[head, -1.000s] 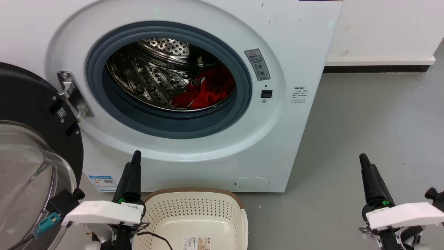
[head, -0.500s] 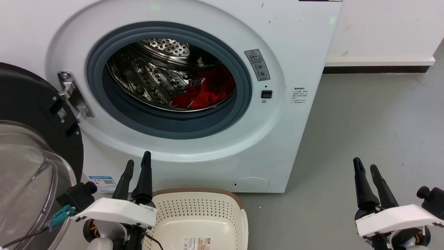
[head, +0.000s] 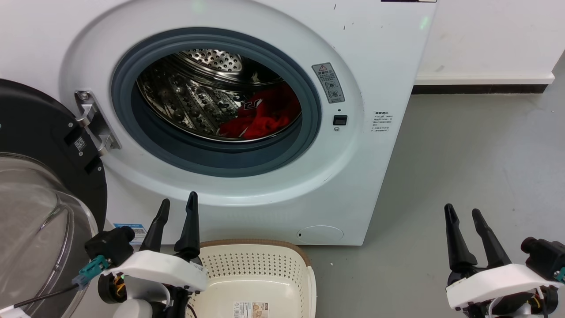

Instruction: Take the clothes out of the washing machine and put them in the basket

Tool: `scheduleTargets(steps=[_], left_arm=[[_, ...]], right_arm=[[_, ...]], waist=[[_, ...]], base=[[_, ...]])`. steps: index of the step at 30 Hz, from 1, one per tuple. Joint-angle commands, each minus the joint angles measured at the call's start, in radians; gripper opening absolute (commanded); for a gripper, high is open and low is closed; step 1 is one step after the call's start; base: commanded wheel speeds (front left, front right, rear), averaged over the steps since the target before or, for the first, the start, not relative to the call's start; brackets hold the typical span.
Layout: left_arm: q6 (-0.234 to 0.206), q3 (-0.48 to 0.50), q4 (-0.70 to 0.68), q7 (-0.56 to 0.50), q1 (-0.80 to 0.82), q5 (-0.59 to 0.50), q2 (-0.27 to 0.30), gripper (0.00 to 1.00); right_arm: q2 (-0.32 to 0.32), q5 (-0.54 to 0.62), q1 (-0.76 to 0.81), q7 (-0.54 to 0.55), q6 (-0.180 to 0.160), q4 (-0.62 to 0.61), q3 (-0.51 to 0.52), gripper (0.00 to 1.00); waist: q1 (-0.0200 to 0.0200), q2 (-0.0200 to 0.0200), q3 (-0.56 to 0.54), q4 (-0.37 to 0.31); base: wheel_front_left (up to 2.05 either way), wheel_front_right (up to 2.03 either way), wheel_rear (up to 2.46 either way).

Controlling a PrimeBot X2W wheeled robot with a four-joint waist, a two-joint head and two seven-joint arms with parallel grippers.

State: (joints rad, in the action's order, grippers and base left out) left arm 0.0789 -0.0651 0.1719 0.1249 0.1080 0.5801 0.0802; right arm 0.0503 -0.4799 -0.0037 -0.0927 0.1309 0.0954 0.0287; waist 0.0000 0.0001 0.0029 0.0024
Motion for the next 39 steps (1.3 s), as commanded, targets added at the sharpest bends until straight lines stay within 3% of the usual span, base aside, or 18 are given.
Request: scheduleTargets(steps=[1, 39], left_arm=[[-0.003, -0.008, -0.005, 0.011, 0.023, -0.034, 0.007, 1.0], [-0.057, -0.068, 0.027, 0.098, 0.044, -0.373, 0.027, 1.0]], right_arm=[[0.001, 0.036, 0.001, -0.009, 0.0, -0.017, -0.001, 1.0], [0.0, 0.408, 0.024, -0.073, 0.0, -0.041, -0.015, 1.0]], waist=[[0.0, -0.0001, 0.0, 0.001], [0.0, -0.0001, 0.005, 0.01]], base=[[0.0, 0.0, 0.0], [0.0, 0.0, 0.0]])
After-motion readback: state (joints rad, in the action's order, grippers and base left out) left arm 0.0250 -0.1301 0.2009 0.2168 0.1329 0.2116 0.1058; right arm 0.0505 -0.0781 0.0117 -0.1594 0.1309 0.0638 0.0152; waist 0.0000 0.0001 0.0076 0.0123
